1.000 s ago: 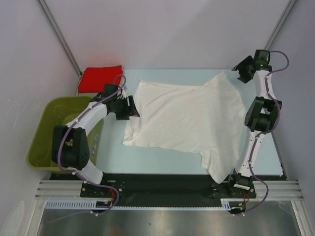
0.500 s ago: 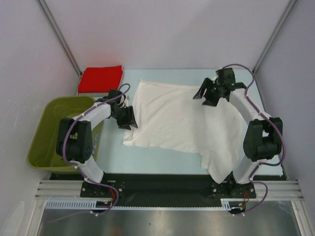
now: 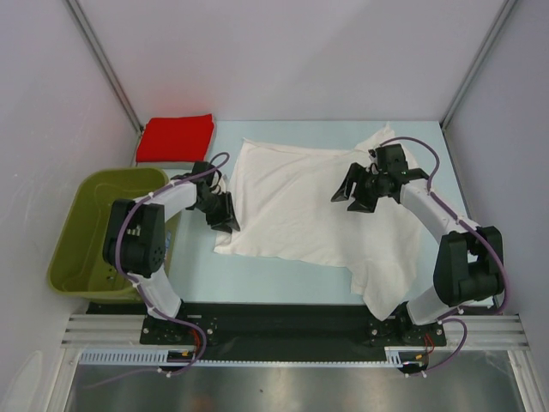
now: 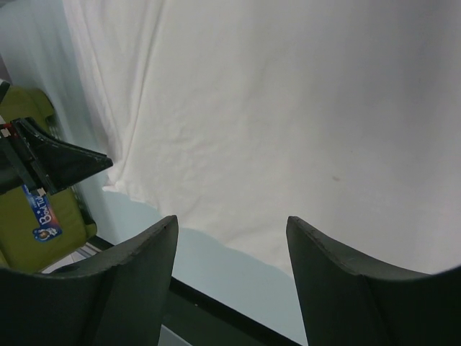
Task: Fold and stack the t-shirts
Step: Flatten the tshirt out
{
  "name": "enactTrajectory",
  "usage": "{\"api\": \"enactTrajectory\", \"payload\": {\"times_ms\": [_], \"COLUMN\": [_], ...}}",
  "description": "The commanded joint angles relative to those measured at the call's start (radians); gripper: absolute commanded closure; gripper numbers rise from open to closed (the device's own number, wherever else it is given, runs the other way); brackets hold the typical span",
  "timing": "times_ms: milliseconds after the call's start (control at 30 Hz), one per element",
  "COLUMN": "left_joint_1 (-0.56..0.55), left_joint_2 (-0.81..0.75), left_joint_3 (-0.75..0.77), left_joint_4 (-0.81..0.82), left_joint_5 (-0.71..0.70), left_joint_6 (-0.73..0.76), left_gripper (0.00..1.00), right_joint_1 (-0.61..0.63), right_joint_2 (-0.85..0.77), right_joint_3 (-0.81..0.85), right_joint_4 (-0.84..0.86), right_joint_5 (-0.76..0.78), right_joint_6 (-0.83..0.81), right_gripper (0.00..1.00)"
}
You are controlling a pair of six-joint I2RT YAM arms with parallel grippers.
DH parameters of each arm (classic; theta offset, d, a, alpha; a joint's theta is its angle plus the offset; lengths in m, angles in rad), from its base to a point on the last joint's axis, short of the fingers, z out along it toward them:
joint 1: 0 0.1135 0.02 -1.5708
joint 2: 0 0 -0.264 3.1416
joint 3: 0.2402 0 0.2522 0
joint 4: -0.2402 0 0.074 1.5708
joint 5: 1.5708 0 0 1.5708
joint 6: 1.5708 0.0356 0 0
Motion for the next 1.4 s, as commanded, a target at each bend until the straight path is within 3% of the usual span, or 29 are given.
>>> {"api": "enactTrajectory", "payload": {"times_ms": [0, 167, 300, 633, 1367], "left_joint_1": [-0.006, -0.006, -0.006, -0.003, 0.049], "left_joint_2": [0.012, -0.002, 0.006, -0.015, 0.048], "left_joint_3": [-0.013, -0.007, 0.017, 0.060, 0.094], "left_joint_4": [0.034, 0.047, 0.042, 0.007, -0.002], "left_joint_5": [0.018, -0.030, -0.090, -0.215, -0.257], "left_joint_6": [-0.023, -0.037, -0.040, -0.023, 0.037], "left_gripper": [0.67, 0.76, 1.00, 1.00, 0.98], "right_joint_1": [-0.003, -0.006, -0.006, -0.003, 0.010], "right_joint_2": [-0.038, -0.018, 0.002, 0.008, 0.028], "right_joint_3": [0.006, 0.029, 0.033, 0.017, -0.026], "right_joint_4": [0.029, 0.023, 0.018, 0.007, 0.016], "right_joint_5": [-0.020, -0.029, -0.042, -0.042, -0.045], "right_joint_6": [-0.023, -0.034, -0.041, -0.055, -0.041], "right_gripper": [0.32, 0.32, 0.32, 0.32, 0.31]}}
